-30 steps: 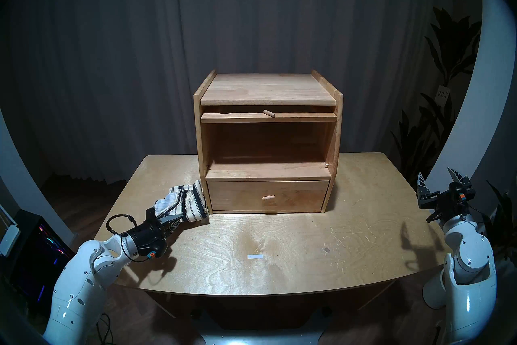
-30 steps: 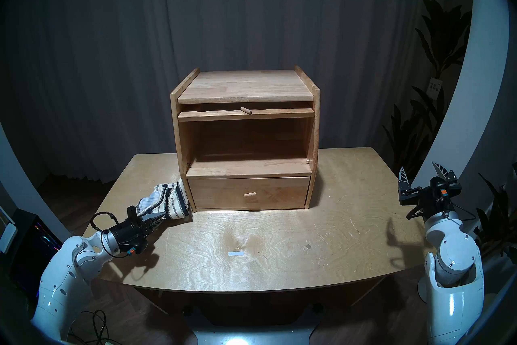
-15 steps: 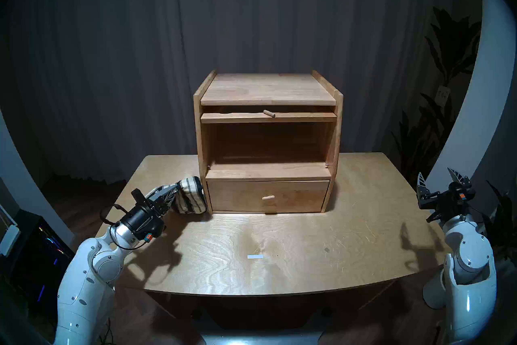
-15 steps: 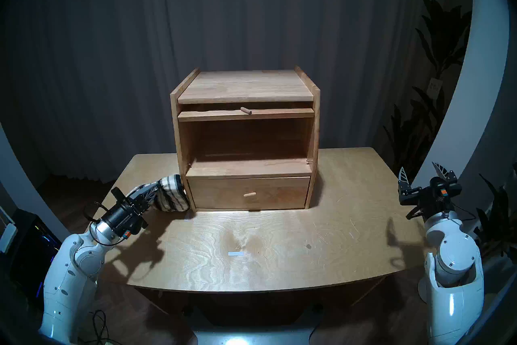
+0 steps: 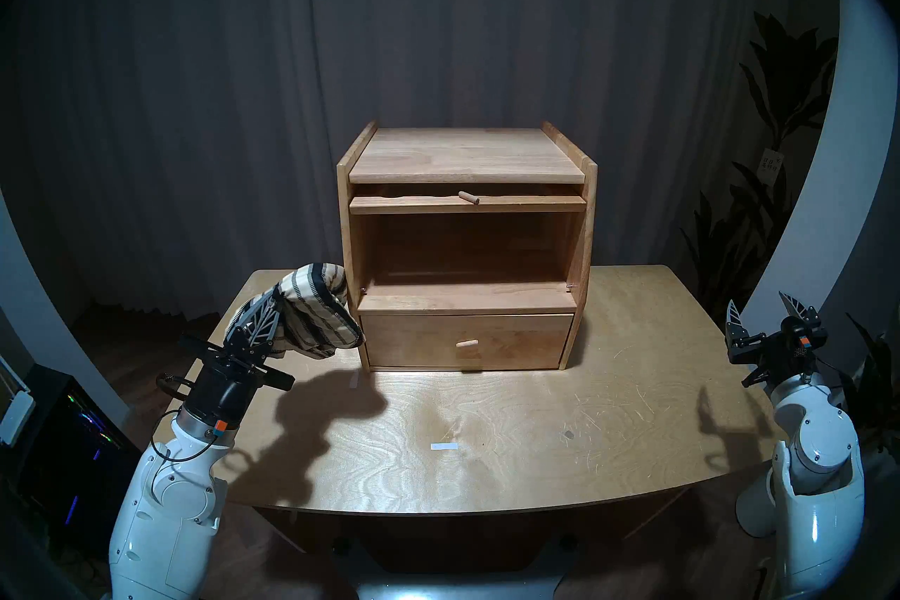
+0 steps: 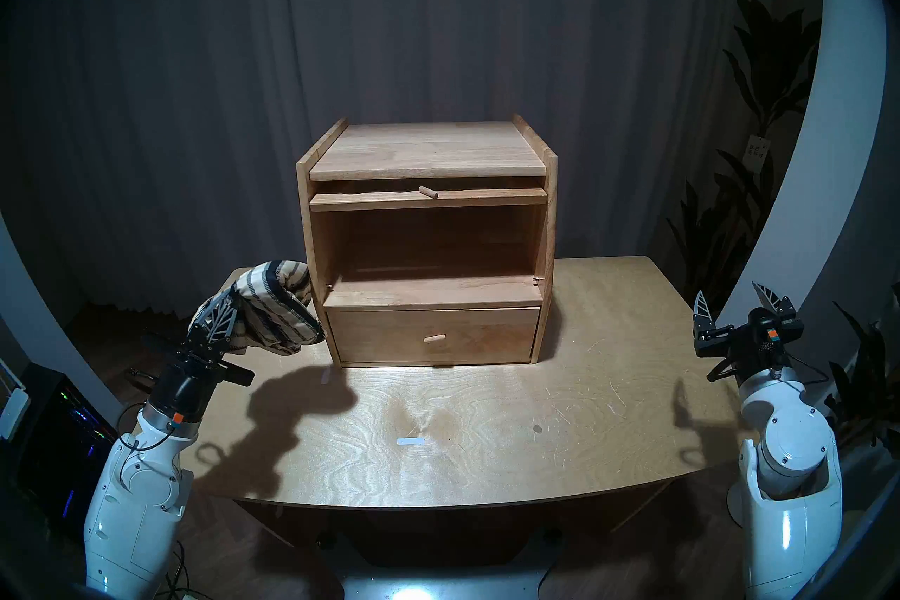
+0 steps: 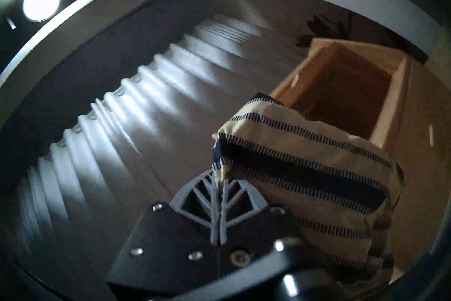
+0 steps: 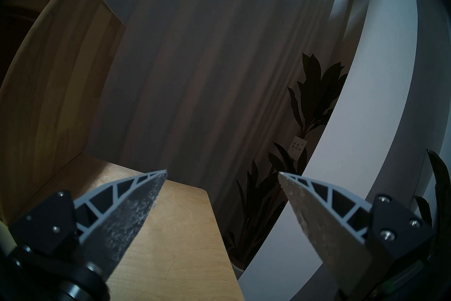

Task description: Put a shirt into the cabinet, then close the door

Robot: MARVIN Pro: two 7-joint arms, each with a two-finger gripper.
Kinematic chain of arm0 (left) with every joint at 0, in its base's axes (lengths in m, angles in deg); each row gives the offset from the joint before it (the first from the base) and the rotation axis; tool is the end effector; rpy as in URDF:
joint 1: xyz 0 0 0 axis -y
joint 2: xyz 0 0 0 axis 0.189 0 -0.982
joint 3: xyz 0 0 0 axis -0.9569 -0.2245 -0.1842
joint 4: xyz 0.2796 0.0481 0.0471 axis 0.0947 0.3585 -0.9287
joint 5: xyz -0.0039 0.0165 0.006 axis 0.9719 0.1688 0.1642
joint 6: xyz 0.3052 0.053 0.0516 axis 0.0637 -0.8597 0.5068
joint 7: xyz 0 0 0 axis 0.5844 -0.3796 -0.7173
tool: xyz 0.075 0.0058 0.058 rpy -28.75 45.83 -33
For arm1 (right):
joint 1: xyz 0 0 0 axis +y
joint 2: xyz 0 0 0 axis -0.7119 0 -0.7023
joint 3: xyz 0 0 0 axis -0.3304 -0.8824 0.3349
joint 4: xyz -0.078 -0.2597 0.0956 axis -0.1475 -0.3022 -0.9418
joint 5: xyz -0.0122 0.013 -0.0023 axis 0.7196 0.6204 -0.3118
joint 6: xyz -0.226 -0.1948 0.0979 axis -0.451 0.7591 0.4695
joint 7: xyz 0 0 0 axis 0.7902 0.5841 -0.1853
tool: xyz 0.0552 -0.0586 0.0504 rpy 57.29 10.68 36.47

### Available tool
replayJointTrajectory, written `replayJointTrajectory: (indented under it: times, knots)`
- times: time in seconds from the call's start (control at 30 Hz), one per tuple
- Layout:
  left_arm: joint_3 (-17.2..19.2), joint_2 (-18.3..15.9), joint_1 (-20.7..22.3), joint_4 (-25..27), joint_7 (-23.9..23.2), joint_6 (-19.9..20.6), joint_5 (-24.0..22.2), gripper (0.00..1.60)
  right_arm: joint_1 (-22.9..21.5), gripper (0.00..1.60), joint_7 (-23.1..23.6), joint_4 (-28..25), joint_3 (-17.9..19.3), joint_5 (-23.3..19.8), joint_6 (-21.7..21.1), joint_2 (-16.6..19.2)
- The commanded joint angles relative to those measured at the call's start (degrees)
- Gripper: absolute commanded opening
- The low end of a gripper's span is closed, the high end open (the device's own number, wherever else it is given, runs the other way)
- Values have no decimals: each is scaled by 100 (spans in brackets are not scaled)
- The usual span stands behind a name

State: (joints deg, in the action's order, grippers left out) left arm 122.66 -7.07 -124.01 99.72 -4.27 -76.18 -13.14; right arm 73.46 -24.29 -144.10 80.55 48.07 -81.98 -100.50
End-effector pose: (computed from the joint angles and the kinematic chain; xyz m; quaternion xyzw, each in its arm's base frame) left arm 0.2846 0.1039 -0.2490 -0.3351 0.2819 -0.8789 0.1889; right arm 0.2717 -0.2187 -0.2121 0.6726 0.0632 0.6980 0.2375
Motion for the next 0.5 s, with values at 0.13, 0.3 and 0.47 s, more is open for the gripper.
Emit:
replayJointTrajectory:
  times: [0.13, 0.3, 0.47]
  knots:
    - [-695, 7, -305, 955, -53, 255, -1207, 0, -17, 160, 8, -97, -1, -1, 26, 15]
    - [-1105, -138, -229, 1260, -416, 645, -1038, 0, -22, 160, 5, -83, -2, -1, 24, 18]
    - [-1500, -128, -111, 1588, -771, 1163, -874, 0, -28, 160, 3, -68, -4, -1, 23, 19]
